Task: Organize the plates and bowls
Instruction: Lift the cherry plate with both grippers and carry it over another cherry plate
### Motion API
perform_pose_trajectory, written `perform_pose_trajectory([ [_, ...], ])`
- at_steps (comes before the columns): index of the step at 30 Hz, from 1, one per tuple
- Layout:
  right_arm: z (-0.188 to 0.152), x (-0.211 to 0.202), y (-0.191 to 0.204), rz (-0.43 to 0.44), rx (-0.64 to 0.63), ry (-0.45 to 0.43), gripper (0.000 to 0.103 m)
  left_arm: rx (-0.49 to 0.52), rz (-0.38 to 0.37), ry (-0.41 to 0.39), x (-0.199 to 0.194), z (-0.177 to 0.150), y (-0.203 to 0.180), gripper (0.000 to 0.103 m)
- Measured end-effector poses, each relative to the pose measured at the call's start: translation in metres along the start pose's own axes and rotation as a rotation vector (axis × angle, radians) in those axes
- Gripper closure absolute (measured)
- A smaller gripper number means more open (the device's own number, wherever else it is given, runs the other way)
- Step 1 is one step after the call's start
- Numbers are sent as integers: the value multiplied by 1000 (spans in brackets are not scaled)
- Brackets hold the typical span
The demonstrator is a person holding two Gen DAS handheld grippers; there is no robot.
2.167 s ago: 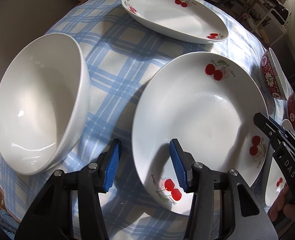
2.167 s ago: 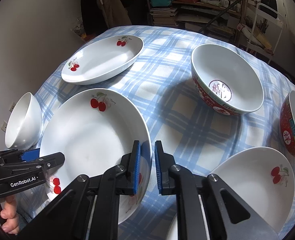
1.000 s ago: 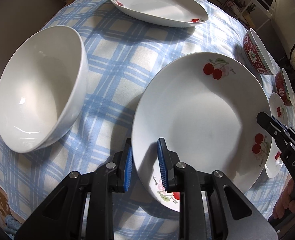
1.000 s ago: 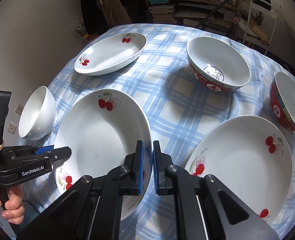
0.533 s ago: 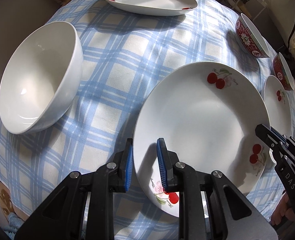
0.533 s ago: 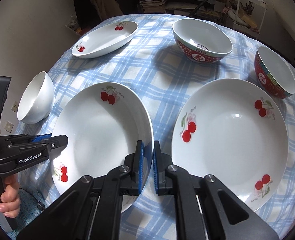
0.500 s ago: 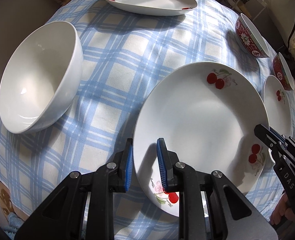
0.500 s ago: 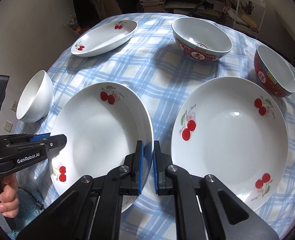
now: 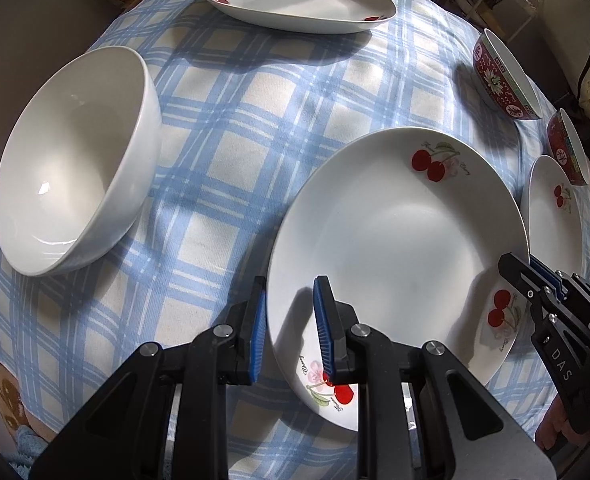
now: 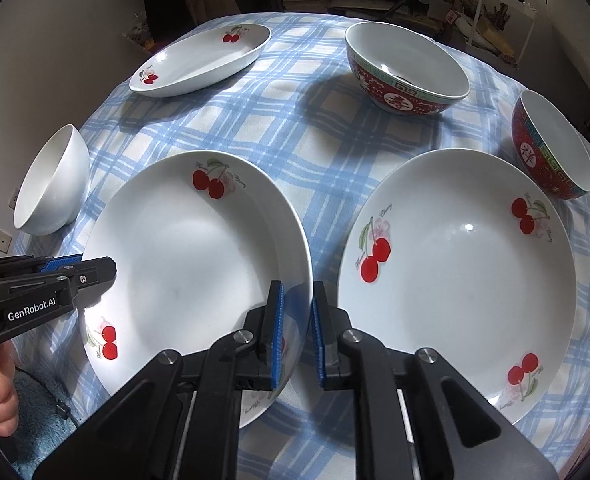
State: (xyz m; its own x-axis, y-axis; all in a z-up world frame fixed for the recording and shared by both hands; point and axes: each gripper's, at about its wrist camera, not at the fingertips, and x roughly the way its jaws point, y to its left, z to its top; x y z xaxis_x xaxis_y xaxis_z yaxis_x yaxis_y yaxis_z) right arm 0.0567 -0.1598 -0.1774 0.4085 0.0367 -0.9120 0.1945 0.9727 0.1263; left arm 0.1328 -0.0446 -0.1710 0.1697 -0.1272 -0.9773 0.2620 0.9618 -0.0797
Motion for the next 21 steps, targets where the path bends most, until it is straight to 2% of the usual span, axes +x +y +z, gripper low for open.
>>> perform_pose_trajectory([
  [4,3,-12,-2,1,3,-30,87,14,63,-56,-12,0,-3,81],
  [8,10,-34,-6,-4,-2,-79,84,32,84,-86,-28,-4,-13,80],
  [10,14,-45,-10,-13,1,-99,72,54,92,-111,-39,-5,-21,79],
  [12,17,-58,-17,-31,5,-121,53,75,90,-134,-50,-5,-30,77],
  [15,18,-75,-28,-72,4,-146,39,106,96,-155,-61,-4,-44,73],
  [17,18,-84,-40,-88,19,-157,34,134,104,-172,-65,-3,-54,69],
  [20,15,-94,-58,-104,49,-159,22,176,108,-200,-73,-1,-70,51],
  [21,14,-97,-64,-111,56,-159,20,190,110,-212,-76,0,-76,50],
])
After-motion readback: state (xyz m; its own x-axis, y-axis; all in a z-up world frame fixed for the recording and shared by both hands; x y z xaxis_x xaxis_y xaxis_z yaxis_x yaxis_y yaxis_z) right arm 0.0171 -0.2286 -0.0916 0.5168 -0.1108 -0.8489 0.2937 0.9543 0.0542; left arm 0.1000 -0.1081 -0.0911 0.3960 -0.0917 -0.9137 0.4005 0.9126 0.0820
